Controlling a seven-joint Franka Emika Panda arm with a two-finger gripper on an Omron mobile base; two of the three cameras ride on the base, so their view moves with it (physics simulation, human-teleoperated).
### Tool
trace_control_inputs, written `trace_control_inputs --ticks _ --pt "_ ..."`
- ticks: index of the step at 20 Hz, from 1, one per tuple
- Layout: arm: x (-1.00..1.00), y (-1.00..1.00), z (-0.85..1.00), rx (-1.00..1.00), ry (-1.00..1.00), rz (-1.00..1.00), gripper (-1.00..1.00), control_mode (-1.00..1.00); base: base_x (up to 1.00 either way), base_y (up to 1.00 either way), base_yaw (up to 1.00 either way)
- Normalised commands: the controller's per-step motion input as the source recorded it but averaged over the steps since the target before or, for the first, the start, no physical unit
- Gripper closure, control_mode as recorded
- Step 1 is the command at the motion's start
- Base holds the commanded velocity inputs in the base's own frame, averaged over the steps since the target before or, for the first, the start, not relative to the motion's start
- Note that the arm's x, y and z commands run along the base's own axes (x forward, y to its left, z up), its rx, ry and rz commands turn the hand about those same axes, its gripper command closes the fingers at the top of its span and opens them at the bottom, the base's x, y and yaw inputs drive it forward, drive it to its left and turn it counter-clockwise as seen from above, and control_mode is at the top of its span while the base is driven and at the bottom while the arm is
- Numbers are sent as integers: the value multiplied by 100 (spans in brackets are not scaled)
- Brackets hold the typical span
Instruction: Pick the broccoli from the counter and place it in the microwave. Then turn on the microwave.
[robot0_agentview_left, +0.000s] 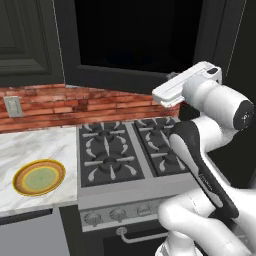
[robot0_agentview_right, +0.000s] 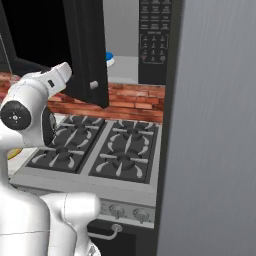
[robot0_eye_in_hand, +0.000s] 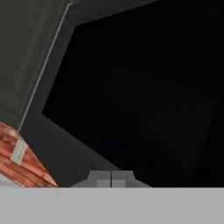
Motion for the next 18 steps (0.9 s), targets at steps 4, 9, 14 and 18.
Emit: trace_control_inputs --ticks 4,9,14,18 --pt "22 0 25 7 23 19 100 -100 0 0 0" --pt "14 0 28 5 24 16 100 -100 0 0 0" --pt "0 0 25 1 18 11 100 -100 0 0 0" --pt "4 0 11 0 12 11 100 -100 0 0 0"
